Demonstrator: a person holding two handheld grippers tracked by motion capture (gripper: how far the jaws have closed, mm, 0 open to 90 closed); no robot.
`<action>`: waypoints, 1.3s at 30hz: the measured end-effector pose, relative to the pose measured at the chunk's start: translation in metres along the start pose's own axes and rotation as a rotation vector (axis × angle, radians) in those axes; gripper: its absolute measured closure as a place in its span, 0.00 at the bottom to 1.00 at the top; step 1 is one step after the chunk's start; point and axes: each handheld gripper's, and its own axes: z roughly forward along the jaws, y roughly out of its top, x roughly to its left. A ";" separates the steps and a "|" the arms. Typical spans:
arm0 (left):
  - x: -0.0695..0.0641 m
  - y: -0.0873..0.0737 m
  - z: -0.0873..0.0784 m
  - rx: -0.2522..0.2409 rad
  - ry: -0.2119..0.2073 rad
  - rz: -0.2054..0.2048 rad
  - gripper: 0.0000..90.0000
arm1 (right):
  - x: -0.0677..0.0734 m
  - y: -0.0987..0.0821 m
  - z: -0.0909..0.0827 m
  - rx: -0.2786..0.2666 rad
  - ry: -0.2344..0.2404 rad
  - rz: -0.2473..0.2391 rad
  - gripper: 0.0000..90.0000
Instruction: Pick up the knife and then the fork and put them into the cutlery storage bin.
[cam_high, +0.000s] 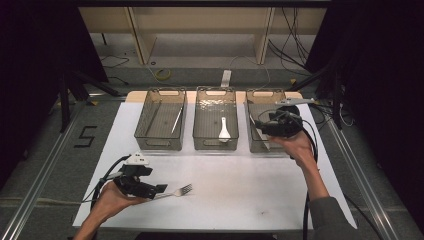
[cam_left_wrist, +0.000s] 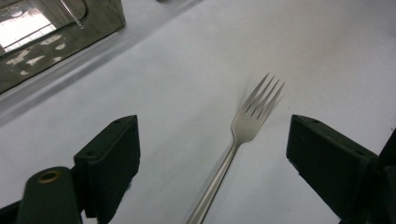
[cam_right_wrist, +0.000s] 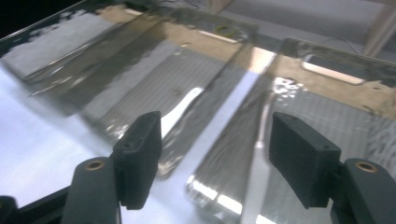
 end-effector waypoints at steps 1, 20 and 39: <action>0.000 0.000 0.000 0.009 0.001 -0.001 0.20 | 0.004 -0.003 -0.003 -0.004 0.007 -0.009 0.38; 0.000 0.010 0.002 0.151 0.006 0.031 0.20 | 0.061 -0.073 -0.031 -0.037 0.128 -0.062 0.35; 0.004 0.001 0.023 0.443 0.040 0.062 0.39 | 0.096 -0.108 -0.036 0.004 0.195 -0.106 0.32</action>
